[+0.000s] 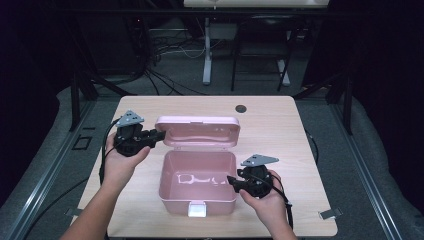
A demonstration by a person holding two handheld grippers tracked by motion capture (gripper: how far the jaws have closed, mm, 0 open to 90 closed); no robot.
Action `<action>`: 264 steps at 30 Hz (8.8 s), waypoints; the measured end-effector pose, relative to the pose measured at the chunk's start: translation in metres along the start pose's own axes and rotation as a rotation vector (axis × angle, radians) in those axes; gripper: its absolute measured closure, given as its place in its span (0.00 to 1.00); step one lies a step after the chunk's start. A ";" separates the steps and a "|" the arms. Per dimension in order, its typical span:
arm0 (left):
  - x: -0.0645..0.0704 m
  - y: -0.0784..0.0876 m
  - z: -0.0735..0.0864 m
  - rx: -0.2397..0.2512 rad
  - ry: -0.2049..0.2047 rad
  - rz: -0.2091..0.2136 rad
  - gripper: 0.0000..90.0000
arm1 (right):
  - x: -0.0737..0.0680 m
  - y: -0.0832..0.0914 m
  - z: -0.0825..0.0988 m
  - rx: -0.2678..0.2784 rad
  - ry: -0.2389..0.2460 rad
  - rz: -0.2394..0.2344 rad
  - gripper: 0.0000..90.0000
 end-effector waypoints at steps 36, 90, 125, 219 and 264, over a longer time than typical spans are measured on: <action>-0.018 -0.023 0.004 0.027 0.044 -0.037 0.93 | -0.001 -0.007 0.005 -0.023 0.010 0.011 0.62; -0.038 -0.050 0.015 -0.033 0.224 -0.026 0.95 | -0.001 -0.007 0.006 -0.019 -0.003 0.009 0.62; -0.046 -0.058 0.018 -0.091 0.316 -0.013 0.95 | -0.001 -0.007 0.007 -0.020 0.001 0.005 0.63; -0.016 -0.003 0.088 -0.083 0.213 0.054 0.61 | 0.028 0.036 -0.013 0.085 -0.061 -0.027 0.64; -0.016 0.028 0.097 -0.098 0.155 0.032 0.62 | 0.088 0.028 0.004 -0.219 0.037 0.158 0.53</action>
Point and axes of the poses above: each handheld gripper's, and its own axes: y roughly backward along the jaws, z roughly out of its underside, x roughly to its right, the point moved 8 cm from there along -y, roughly forward along the jaws, and after that the axes turned 7 degrees about z, right-handed, at the moved point
